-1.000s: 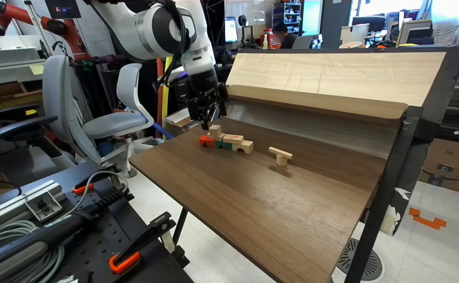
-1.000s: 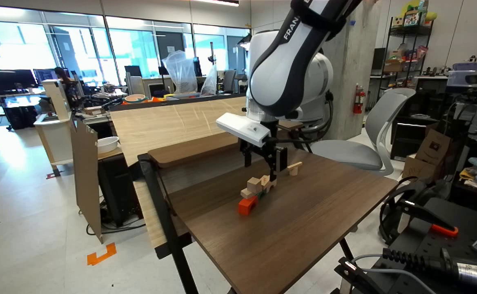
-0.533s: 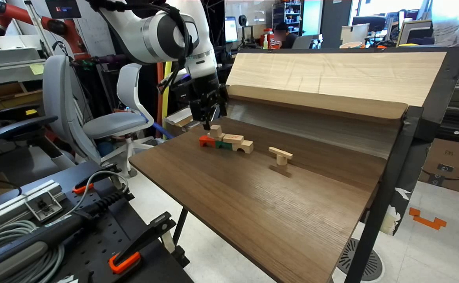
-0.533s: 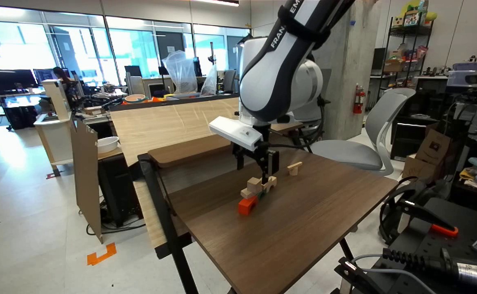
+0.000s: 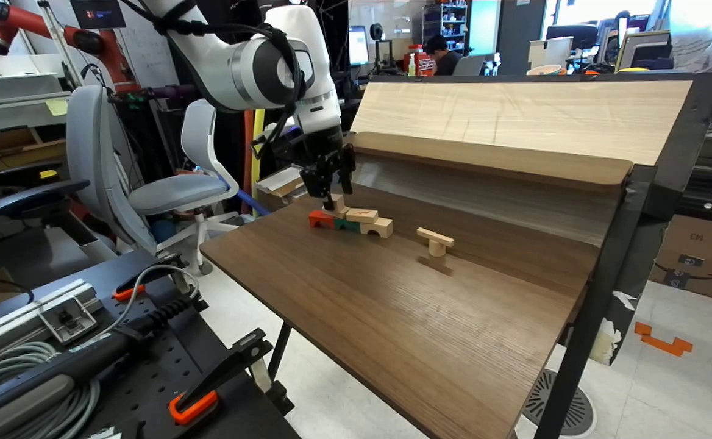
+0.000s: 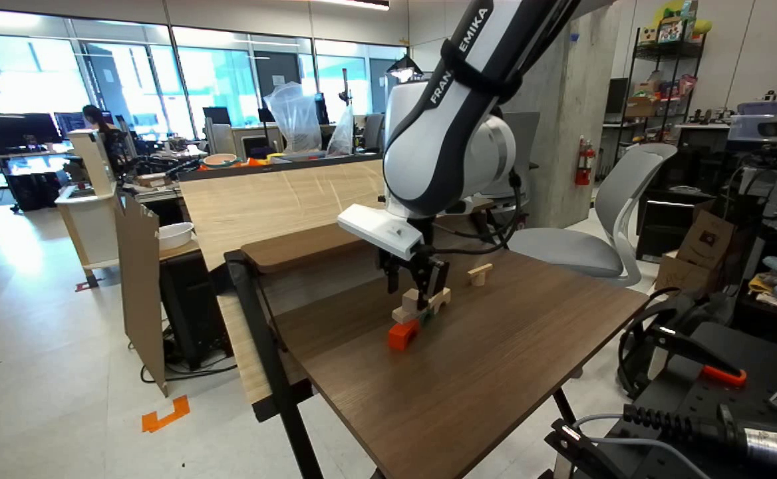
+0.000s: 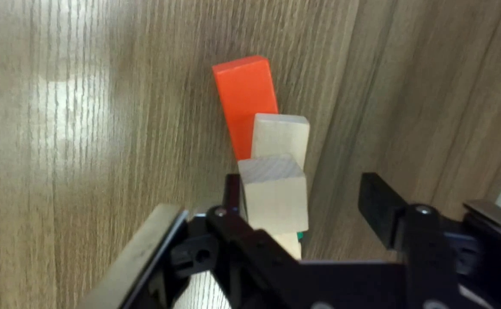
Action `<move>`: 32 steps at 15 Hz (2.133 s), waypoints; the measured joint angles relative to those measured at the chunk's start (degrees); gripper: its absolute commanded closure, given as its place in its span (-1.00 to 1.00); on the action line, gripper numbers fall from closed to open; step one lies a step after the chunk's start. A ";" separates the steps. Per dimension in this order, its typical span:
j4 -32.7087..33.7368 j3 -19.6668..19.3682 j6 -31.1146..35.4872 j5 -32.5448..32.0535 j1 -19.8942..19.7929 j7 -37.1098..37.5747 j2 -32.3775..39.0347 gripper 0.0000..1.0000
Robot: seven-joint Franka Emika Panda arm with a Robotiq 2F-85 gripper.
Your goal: Pick up the cube and put it on the table
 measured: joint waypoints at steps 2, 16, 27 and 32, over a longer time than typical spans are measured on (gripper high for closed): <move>0.41 -0.26 -0.01 0.03 0.20 -0.04 0.25 0.46; 2.90 -5.90 0.00 0.22 0.55 0.40 -1.19 0.83; 0.37 -15.03 -0.78 0.36 0.26 7.67 -1.54 0.83; -4.60 -15.80 -0.98 0.34 0.34 9.36 -2.34 0.83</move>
